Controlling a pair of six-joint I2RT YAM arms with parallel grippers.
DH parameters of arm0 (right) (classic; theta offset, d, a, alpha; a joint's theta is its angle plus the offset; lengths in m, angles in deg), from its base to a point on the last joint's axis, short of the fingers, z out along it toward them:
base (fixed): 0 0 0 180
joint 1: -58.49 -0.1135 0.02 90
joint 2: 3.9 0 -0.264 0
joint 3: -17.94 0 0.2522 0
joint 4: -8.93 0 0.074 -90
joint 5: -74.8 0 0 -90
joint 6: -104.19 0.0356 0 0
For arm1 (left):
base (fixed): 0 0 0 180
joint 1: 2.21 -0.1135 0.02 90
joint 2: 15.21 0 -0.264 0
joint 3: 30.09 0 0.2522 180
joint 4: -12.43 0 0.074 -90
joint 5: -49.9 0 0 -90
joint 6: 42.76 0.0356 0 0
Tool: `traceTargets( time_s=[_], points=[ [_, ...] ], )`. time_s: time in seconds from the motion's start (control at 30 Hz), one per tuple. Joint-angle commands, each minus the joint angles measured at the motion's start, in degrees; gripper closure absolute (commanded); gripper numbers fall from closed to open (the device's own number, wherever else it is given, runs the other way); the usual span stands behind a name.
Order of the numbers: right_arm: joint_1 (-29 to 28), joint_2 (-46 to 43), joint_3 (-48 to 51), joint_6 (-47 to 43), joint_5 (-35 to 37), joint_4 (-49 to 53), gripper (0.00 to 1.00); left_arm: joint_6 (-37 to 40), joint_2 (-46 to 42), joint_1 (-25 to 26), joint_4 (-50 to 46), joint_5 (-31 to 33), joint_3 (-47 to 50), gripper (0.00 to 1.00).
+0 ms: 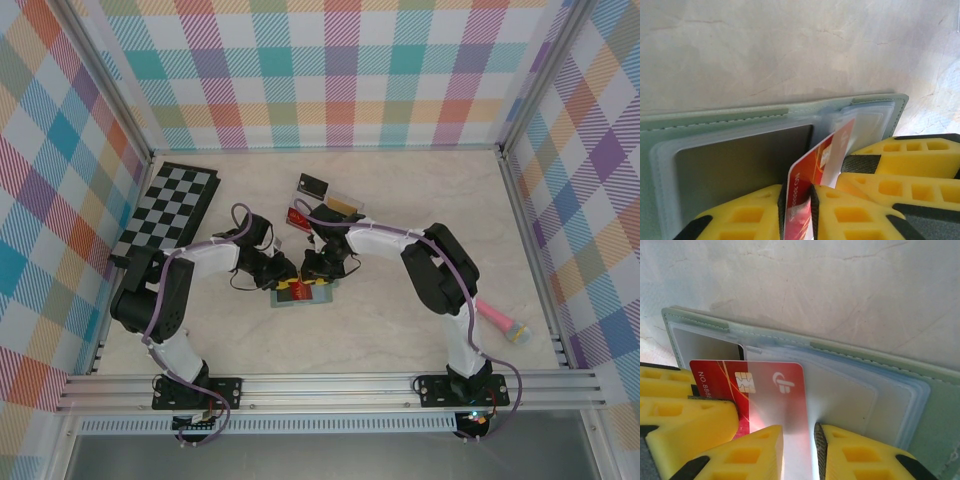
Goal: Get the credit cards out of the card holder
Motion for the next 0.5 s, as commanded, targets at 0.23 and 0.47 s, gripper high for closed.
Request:
traceTargets(
  time_s=[0.23, 0.47],
  points=[
    [0.1, 0.9, -0.2, 0.0, 3.7, 3.4, 0.75, 4.6, -2.1, -2.3, -6.7, 3.5, -0.9, 0.95],
    [0.2, -0.8, 2.4, 1.3, 3.7, 0.6, 0.75, 10.6, -5.9, -3.9, -16.1, 9.3, -4.4, 0.98]
  ],
)
